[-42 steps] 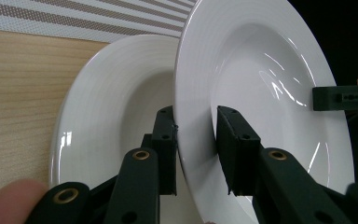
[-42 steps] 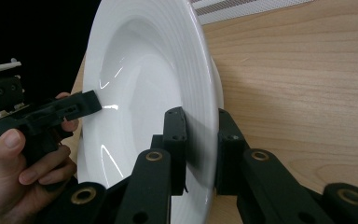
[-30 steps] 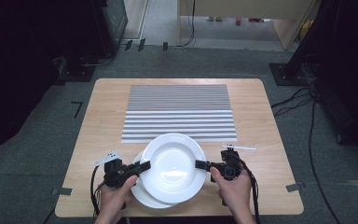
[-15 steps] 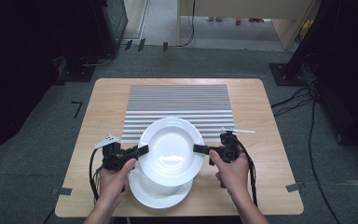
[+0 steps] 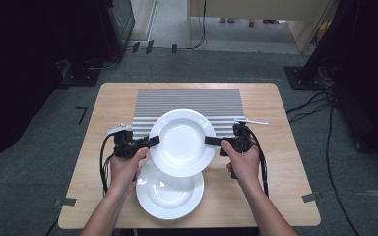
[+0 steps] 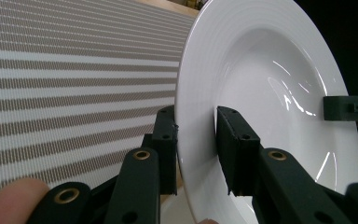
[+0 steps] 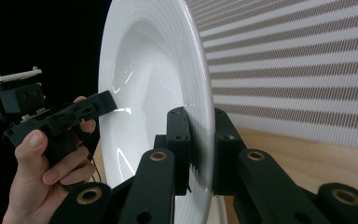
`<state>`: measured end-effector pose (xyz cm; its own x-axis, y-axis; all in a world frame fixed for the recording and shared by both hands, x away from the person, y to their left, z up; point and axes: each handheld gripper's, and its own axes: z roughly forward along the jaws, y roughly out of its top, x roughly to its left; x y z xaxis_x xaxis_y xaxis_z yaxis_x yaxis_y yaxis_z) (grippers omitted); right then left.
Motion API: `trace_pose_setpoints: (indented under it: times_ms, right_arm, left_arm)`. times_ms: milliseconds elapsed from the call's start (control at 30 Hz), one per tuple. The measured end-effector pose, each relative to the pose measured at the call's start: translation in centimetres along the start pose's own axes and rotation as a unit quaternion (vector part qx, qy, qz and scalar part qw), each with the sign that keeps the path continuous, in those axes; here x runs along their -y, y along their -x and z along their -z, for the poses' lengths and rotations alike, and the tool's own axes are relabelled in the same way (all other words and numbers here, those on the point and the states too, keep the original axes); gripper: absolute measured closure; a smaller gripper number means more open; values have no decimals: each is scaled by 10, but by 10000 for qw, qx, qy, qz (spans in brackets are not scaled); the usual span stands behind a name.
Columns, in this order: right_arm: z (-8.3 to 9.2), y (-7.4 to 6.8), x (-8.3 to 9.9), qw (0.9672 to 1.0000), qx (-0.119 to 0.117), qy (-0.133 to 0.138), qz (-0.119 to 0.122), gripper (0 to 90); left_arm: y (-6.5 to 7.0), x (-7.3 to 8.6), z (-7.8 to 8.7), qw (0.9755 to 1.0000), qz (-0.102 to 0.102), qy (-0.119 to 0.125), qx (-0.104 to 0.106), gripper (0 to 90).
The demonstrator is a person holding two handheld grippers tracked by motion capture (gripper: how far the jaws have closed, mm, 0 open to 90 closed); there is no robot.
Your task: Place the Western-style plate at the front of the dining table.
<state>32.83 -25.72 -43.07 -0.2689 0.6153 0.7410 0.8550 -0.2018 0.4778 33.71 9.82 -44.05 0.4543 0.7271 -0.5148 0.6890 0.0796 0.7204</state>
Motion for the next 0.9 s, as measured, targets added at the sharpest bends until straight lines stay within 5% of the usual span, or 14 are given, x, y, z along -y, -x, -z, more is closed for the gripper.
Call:
trace_pose_setpoints:
  times_ms: [267, 533, 800, 900]
  right_arm:
    - [-15, 11, -27, 9998, 47, 146, 132, 825]
    - [-33, 31, -45, 9995, 92, 300, -23, 821]
    - [-52, 77, -60, 9957, 104, 611, -684, 822]
    - [-57, 90, -62, 9933, 144, 750, -869, 821]
  left_arm:
    - [-18, -24, -28, 9999, 23, -81, -88, 699]
    - [-29, -46, -58, 9991, -20, -275, -327, 688]
    - [-50, -56, -110, 9971, 228, -676, -276, 692]
    - [-53, -59, -118, 9965, 243, -739, -299, 693]
